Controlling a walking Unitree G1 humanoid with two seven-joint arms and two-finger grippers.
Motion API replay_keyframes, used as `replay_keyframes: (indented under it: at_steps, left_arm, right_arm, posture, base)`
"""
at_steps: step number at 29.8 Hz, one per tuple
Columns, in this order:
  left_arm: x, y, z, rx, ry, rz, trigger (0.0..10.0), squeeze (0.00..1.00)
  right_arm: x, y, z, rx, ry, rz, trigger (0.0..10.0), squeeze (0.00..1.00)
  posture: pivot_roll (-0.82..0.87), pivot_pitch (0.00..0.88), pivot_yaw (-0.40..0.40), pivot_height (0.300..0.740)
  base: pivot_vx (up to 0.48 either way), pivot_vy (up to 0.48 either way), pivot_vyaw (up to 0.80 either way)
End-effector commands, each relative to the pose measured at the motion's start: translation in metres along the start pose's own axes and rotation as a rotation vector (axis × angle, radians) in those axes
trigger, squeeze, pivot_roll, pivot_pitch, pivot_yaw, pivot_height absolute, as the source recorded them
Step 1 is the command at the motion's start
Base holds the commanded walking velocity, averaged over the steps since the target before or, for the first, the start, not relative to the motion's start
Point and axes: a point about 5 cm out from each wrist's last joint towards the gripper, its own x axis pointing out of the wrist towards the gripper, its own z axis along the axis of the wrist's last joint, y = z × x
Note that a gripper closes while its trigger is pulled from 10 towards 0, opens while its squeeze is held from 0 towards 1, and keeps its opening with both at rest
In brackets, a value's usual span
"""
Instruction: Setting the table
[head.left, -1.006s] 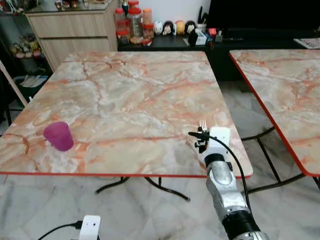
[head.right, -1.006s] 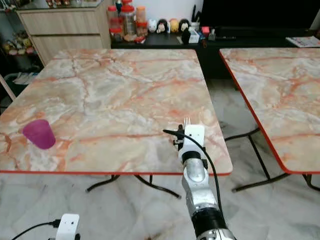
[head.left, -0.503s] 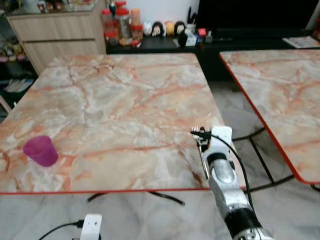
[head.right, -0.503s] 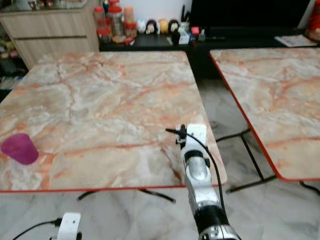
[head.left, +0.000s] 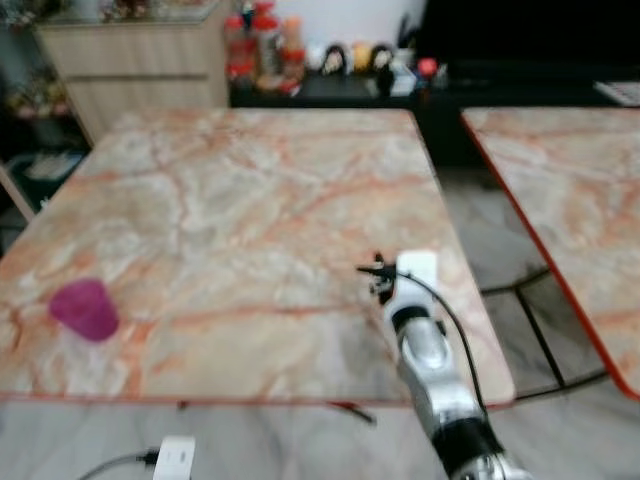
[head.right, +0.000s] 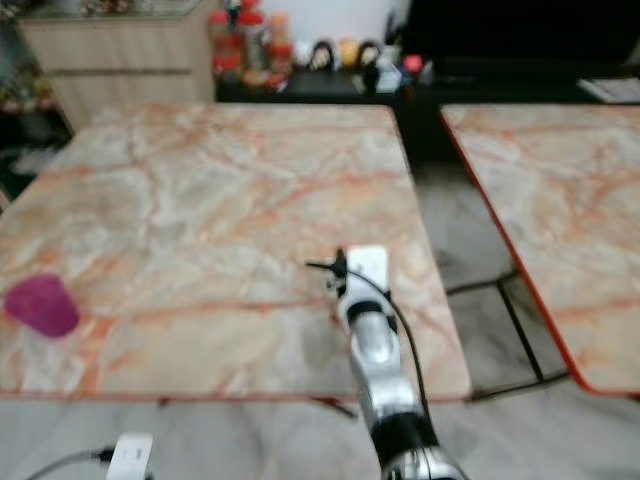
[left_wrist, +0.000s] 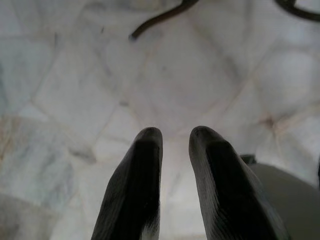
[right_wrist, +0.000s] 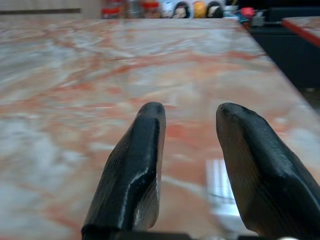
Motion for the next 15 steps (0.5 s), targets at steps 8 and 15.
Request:
replay_keyframes:
  at_steps: [8, 15]
  left_arm:
    - [-0.002, 0.000, -0.007, 0.002, 0.024, 0.005, 10.0, 0.00]
    - [-0.002, 0.000, -0.008, -0.001, 0.023, 0.006, 10.0, 0.00]
  right_arm:
    - [-0.011, -0.008, -0.008, -0.006, 0.008, -0.021, 10.0, 0.00]
    - [-0.022, -0.005, -0.014, -0.016, 0.030, -0.002, 10.0, 0.00]
  posture:
    - [0.00, 0.049, 0.018, 0.740]
    - [0.00, 0.056, 0.016, 0.740]
  base:
    - [0.196, 0.000, 0.00]
    - [0.000, 0.000, 0.00]
